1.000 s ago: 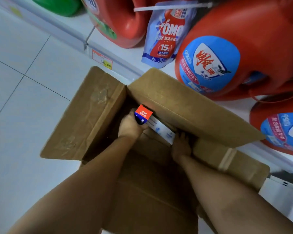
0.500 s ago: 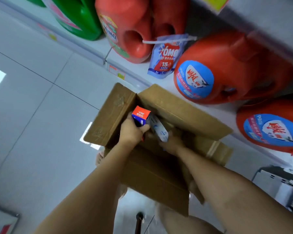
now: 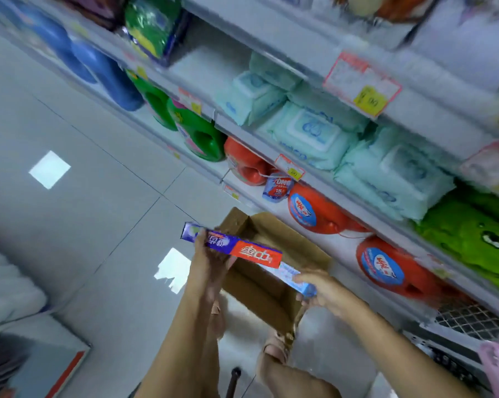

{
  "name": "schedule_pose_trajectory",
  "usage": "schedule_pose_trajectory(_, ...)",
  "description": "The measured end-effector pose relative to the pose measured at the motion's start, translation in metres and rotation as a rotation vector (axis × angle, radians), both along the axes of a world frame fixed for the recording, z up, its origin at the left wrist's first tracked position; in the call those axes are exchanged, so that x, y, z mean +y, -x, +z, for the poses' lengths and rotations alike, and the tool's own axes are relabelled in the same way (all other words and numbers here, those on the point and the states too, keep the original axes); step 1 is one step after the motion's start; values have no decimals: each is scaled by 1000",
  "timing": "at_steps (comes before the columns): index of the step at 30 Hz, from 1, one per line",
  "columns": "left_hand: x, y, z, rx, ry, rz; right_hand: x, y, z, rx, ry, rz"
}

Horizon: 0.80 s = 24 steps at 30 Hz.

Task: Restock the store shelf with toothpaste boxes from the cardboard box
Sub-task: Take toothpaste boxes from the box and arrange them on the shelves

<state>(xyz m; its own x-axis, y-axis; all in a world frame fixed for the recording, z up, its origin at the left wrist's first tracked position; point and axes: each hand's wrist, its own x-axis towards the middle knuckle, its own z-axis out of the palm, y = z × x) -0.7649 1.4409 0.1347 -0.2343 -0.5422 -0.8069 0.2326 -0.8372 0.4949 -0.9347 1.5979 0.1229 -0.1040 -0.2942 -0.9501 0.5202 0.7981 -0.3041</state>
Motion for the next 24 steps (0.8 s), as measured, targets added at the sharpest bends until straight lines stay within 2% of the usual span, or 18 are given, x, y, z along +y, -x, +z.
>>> schedule_pose_trajectory(5, 6, 1, 77, 252, -12, 309, 11, 6, 104, -77, 222, -158)
schedule_pose_trajectory(9, 8, 8, 126, 298, -50, 363, 13, 11, 163, -176, 348, -354)
schedule_pose_trajectory(13, 11, 20, 181, 300, -37, 296, 14, 17, 213, -271, 453, -475)
schedule_pose_trajectory(18, 13, 36, 237, 247, 7, 105, 18, 26, 271, -358, 531, -478)
schedule_pose_trajectory(24, 31, 50, 307, 323, 112, -61, 34, 38, 334, -294, 628, -478)
